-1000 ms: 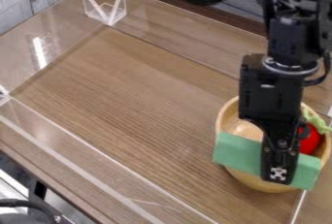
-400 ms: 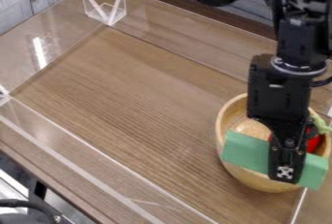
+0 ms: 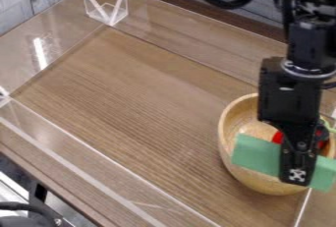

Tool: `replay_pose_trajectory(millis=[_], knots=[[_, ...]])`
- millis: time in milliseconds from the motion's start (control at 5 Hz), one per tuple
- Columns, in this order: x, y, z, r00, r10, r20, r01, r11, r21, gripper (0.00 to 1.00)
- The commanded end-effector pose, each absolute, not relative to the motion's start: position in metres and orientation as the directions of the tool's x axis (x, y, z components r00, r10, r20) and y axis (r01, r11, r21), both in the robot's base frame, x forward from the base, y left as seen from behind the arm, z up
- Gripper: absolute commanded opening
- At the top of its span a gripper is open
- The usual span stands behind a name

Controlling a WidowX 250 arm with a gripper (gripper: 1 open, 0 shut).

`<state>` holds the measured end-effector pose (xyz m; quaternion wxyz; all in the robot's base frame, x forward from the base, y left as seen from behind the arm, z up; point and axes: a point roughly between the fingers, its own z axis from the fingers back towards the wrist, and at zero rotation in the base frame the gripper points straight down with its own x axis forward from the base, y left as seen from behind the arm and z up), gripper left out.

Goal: Put the green block in the brown bowl

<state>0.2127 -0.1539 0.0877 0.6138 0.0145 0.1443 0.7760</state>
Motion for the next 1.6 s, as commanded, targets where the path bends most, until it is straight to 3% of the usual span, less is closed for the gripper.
replay_pose_trajectory(millis=[0,400,800,1400], knots=[[0.221,-0.157,0.098,-0.204,0.962,-0.182,-0.965,-0.166,0.203,0.0],[0.213,-0.156,0.084,-0.112,0.978,-0.178,-0.977,-0.076,0.199,0.0],[0.205,-0.147,0.07,-0.095,0.979,-0.178,-0.979,-0.06,0.194,0.0],[0.191,-0.156,0.071,0.034,0.984,-0.177,-0.979,0.069,0.193,0.0]])
